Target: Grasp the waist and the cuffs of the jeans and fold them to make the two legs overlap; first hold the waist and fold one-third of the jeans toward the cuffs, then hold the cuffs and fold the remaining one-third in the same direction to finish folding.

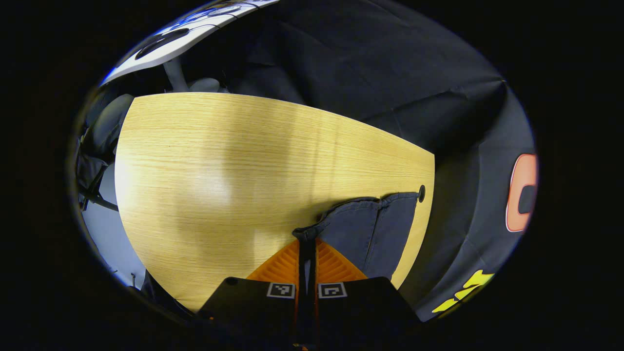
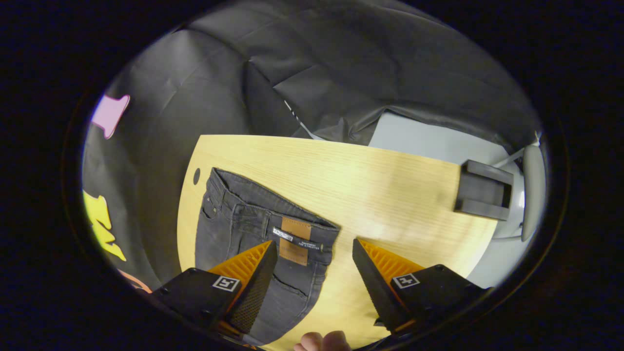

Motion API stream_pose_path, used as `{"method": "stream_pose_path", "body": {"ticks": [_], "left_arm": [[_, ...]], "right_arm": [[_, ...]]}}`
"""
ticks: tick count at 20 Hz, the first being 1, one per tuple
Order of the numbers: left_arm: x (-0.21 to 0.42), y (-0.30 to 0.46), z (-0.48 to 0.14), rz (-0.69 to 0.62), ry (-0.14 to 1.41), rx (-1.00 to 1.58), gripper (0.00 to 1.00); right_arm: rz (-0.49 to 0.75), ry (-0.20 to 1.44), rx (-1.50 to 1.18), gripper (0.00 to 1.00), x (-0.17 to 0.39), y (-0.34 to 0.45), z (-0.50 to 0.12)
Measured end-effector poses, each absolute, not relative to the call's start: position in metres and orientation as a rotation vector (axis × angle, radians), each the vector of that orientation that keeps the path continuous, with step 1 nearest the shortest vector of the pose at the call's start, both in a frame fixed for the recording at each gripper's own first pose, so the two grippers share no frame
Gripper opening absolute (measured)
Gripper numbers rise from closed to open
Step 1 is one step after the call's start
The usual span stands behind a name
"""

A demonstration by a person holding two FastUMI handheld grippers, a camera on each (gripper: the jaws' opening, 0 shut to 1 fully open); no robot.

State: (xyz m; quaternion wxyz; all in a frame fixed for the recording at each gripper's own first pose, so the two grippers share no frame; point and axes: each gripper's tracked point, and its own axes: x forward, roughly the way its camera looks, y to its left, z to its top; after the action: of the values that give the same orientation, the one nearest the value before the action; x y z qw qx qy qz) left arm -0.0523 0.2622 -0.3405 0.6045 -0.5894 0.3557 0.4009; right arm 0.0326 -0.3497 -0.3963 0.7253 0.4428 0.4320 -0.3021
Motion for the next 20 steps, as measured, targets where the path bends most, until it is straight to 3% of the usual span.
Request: {"method": "stream_pose_path", "body": {"ticks": [6,7,8,10,11,12,14,15,20], "left_arm": [[-0.046,0.258,-0.338,0.906,0.836,-1.343,0.04],[-0.044,0.257,-0.338,0.903,0.838,-1.341,0.04],[-0.045,0.258,-0.338,0.902,0.842,-1.338,0.04],[-0.043,0.258,-0.338,0.898,0.844,-1.336,0.04],[-0.043,0.258,-0.338,0.896,0.844,-1.335,0.04],[-0.042,0.258,-0.338,0.894,0.845,-1.333,0.04],[-0.042,0.258,-0.338,0.891,0.845,-1.335,0.04],[-0.042,0.258,-0.338,0.889,0.844,-1.335,0.04],[-0.038,0.255,-0.328,0.876,0.824,-1.356,0.03]], "right_arm": [[-0.632,1.023,0.794,0.98,0.046,-0.339,-0.407],[-0.663,1.044,0.713,0.87,0.042,-0.342,-0.41],[-0.691,1.072,0.625,0.86,0.037,-0.344,-0.415],[-0.711,1.074,0.523,0.59,0.038,-0.344,-0.415],[-0.711,1.067,0.541,0.46,0.041,-0.343,-0.414],[-0.724,1.079,0.6,0.44,0.041,-0.339,-0.415],[-0.74,1.077,0.711,0.29,0.044,-0.342,-0.408],[-0.738,1.077,0.751,0.11,0.045,-0.343,-0.406],[-0.661,1.039,0.899,0.0,0.055,-0.33,-0.382]]}}
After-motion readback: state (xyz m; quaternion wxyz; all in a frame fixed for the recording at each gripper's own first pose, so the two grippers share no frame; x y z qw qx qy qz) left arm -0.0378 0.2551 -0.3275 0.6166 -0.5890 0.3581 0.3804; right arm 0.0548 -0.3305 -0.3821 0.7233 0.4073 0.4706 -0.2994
